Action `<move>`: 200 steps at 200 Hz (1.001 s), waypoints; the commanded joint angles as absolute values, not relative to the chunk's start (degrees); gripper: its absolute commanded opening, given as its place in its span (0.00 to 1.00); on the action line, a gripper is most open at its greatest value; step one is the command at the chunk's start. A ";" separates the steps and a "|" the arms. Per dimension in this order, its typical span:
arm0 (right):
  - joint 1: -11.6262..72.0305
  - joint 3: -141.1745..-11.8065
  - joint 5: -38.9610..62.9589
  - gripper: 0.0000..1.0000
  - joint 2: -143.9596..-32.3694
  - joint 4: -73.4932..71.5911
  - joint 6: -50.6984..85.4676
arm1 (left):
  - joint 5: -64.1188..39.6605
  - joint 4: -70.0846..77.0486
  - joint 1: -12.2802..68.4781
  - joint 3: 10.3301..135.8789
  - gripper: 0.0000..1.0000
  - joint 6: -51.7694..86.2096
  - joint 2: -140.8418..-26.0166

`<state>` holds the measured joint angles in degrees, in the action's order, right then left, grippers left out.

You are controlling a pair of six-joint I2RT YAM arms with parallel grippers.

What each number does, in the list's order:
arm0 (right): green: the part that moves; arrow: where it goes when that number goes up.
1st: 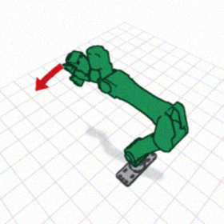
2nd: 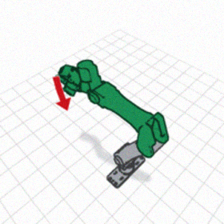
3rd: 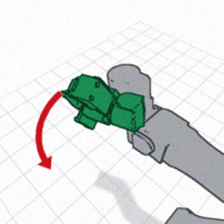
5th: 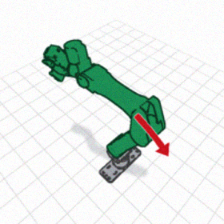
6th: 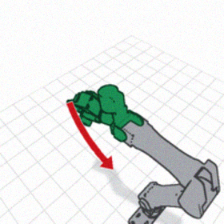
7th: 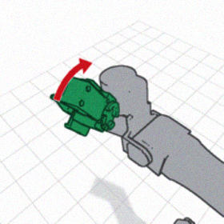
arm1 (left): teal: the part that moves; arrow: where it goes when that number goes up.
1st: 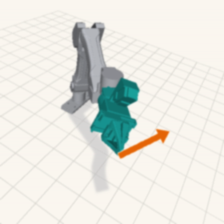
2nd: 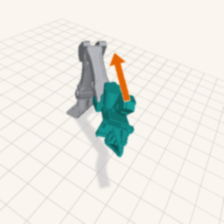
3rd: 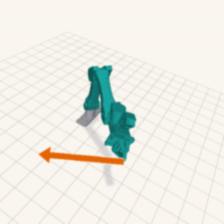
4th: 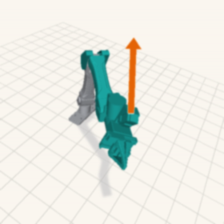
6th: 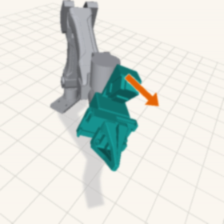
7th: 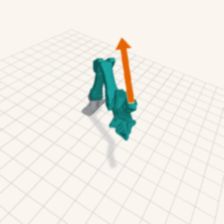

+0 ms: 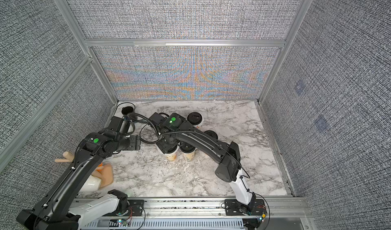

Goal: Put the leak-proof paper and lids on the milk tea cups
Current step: Place the cup lid on the cup.

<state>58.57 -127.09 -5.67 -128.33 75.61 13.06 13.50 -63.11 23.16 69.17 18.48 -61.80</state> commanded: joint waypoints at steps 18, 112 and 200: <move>58.49 -127.97 -6.15 0.77 -128.83 75.40 12.93 | 13.23 -62.96 23.02 69.11 0.88 17.95 -61.79; 58.50 -128.91 -6.24 0.88 -128.54 75.38 13.38 | 12.92 -63.17 22.93 69.08 0.88 17.91 -61.61; 57.21 -130.04 -11.43 0.93 -114.65 75.11 18.72 | -3.90 -65.03 22.96 78.48 0.88 9.99 -66.03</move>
<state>58.13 -133.01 -6.66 -119.44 75.33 15.38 6.22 -64.07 23.00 75.40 15.09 -63.83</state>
